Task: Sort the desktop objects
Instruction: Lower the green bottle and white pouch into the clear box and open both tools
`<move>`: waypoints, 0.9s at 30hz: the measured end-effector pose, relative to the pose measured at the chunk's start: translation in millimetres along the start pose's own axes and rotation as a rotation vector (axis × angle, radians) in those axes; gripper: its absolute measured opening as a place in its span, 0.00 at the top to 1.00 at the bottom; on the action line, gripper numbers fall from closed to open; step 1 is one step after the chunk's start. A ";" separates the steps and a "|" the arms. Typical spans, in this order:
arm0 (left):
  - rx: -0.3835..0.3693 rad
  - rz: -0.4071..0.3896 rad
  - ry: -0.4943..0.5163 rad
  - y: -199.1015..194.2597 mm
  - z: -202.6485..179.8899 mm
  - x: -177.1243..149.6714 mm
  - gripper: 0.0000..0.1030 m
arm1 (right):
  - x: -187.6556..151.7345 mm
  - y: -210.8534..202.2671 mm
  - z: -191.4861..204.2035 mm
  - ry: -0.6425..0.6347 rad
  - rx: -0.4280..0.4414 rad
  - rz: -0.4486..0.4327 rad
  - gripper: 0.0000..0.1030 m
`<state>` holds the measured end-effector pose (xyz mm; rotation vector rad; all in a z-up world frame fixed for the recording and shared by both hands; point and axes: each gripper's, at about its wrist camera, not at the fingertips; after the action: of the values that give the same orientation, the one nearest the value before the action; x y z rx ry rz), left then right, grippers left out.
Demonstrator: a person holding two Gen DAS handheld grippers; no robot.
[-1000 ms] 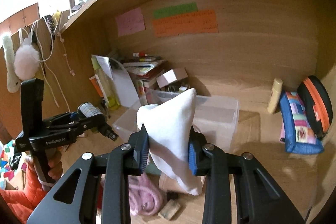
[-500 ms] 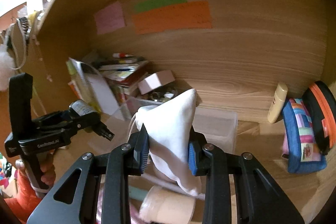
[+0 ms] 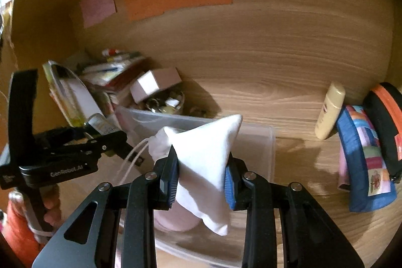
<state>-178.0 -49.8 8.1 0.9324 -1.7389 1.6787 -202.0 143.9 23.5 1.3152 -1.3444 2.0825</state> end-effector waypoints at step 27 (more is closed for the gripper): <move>0.044 -0.070 0.064 -12.5 -18.7 -9.4 0.15 | -17.6 2.0 37.7 -0.266 -0.239 -0.049 0.21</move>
<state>-163.9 -30.0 9.8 0.9380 -1.6146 1.6897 -174.7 114.4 12.5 1.5391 -1.5944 1.6966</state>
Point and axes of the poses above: each gripper's, at about its wrist camera, not at the fingertips, and y roughly the way its jaws point, z to its left, x to its top, and after that the axes turned 5 degrees about -z, right-handed
